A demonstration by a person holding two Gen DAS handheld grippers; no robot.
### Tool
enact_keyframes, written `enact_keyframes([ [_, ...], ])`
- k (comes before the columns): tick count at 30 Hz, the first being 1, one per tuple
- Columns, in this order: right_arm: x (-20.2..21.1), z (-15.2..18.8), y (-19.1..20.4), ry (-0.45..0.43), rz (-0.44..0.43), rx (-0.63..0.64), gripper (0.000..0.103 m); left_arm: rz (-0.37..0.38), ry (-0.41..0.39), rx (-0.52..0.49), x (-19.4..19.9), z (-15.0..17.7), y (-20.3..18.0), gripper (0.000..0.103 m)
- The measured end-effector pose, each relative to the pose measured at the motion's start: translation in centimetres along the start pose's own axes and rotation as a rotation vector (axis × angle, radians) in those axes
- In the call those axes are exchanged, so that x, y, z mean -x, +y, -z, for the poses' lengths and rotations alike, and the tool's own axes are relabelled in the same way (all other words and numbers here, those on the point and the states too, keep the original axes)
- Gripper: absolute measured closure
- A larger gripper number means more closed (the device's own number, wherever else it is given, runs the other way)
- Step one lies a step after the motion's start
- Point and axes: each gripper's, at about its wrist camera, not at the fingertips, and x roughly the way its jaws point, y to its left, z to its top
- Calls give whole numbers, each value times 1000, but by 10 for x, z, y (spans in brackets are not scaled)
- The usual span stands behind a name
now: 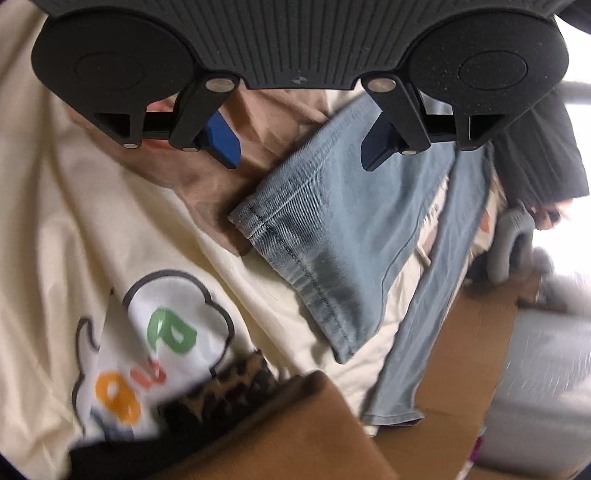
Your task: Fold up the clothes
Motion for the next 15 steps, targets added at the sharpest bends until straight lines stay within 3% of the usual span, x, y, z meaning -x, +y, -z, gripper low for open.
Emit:
enact_keyframes([
  [6, -26, -4, -15, 10, -86, -92, 30, -7, 8, -31, -3, 4, -10, 17],
  [15, -25, -9, -12, -43, -140, -129, 65, -1, 6, -44, -3, 7, -19, 17],
])
